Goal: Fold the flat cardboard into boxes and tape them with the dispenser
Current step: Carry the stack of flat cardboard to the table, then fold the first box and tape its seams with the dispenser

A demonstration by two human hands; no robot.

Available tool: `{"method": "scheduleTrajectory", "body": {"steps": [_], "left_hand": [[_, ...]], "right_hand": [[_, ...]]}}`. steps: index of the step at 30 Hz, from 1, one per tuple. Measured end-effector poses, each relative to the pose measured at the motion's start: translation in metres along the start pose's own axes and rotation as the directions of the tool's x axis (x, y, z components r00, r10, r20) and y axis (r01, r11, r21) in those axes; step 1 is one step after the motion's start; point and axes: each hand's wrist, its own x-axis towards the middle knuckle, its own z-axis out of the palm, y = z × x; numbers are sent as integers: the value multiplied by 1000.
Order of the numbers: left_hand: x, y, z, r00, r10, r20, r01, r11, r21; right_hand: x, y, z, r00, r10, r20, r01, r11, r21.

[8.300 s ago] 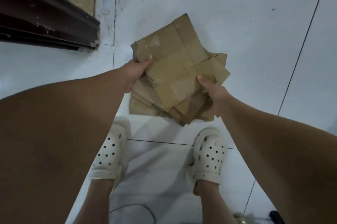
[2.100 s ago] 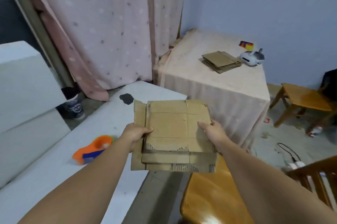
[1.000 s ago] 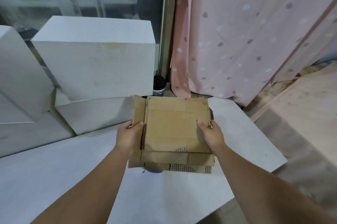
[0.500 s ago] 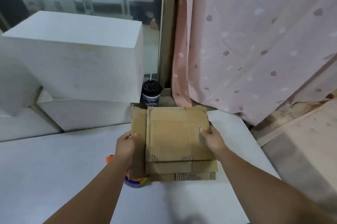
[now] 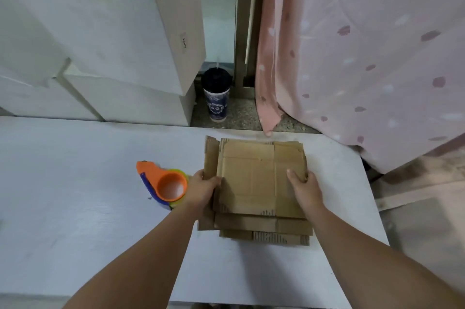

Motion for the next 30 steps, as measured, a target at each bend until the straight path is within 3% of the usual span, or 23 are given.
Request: {"method": "scheduleTrajectory", "body": {"steps": [5, 8, 11, 16, 22, 26, 30], "left_hand": [[17, -22, 11, 995, 96, -4, -95, 992, 82], [33, -40, 17, 971, 238, -35, -218, 930, 297], [42, -64, 25, 904, 420, -80, -348, 832, 431], [50, -102, 32, 812, 584, -15, -425, 608, 671], [57, -114, 41, 682, 725, -99, -447, 520, 728], [54, -121, 39, 555, 826, -100, -468, 409, 783], [41, -132, 36, 483, 875, -49, -481, 311, 819]], "right_hand": [[10, 18, 4, 994, -103, -47, 98, 990, -104], [23, 27, 10, 974, -200, -104, 178, 966, -185], [31, 37, 19, 952, -281, -124, 257, 949, -181], [35, 63, 36, 858, -425, -287, 348, 894, -284], [33, 73, 42, 734, -538, -415, 453, 843, -290], [20, 85, 50, 604, -703, -375, 518, 704, -486], [11, 97, 56, 665, -682, -304, 471, 699, -538]]}}
